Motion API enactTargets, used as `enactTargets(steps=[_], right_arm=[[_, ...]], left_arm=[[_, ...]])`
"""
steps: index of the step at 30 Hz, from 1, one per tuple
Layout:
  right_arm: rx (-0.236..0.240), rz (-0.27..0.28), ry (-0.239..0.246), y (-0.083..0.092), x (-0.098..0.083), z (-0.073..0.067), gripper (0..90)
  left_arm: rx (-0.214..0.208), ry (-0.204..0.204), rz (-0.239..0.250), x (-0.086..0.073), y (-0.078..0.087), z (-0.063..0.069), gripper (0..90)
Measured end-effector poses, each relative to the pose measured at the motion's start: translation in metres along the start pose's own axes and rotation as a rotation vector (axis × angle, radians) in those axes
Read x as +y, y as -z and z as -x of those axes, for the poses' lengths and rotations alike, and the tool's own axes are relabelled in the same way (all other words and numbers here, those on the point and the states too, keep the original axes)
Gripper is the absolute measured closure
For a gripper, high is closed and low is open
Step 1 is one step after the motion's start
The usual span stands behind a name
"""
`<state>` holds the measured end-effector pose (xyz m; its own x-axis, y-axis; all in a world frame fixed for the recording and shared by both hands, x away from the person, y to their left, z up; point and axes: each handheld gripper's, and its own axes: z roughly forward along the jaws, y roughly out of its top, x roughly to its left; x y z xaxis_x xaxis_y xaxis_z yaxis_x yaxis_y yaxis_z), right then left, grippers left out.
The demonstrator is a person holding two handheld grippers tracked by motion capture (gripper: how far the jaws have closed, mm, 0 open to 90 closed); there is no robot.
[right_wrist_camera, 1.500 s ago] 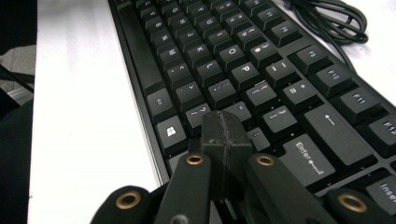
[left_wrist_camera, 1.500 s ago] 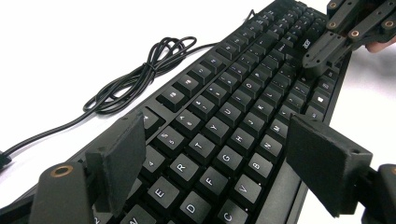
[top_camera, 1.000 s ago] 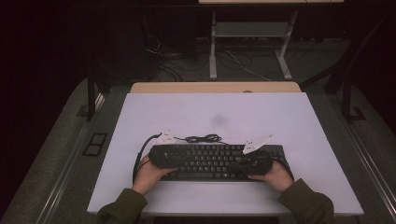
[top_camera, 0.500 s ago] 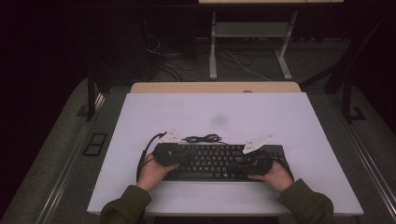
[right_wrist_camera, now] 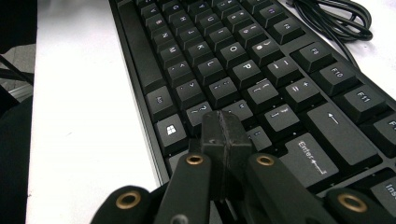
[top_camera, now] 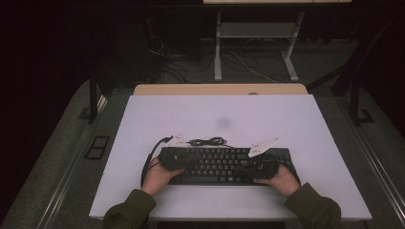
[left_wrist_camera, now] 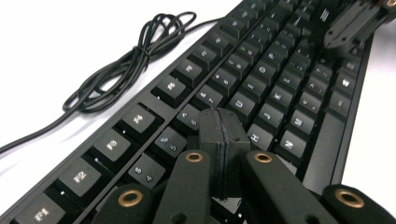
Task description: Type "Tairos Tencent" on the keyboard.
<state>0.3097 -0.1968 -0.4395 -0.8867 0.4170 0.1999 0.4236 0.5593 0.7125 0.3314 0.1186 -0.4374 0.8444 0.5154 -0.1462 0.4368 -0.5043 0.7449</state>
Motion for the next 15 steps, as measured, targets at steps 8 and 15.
enactTargets(steps=[8, 15], right_arm=[[0.000, 0.000, 0.000, 0.000, 0.000, 0.000, 89.2], [0.000, 0.000, 0.000, 0.000, 0.000, 0.000, 89.2]], left_arm=[[0.001, -0.002, 0.010, 0.001, 0.002, 0.000, 89.2], [0.002, 0.019, 0.031, 0.002, 0.010, 0.000, 85.2]])
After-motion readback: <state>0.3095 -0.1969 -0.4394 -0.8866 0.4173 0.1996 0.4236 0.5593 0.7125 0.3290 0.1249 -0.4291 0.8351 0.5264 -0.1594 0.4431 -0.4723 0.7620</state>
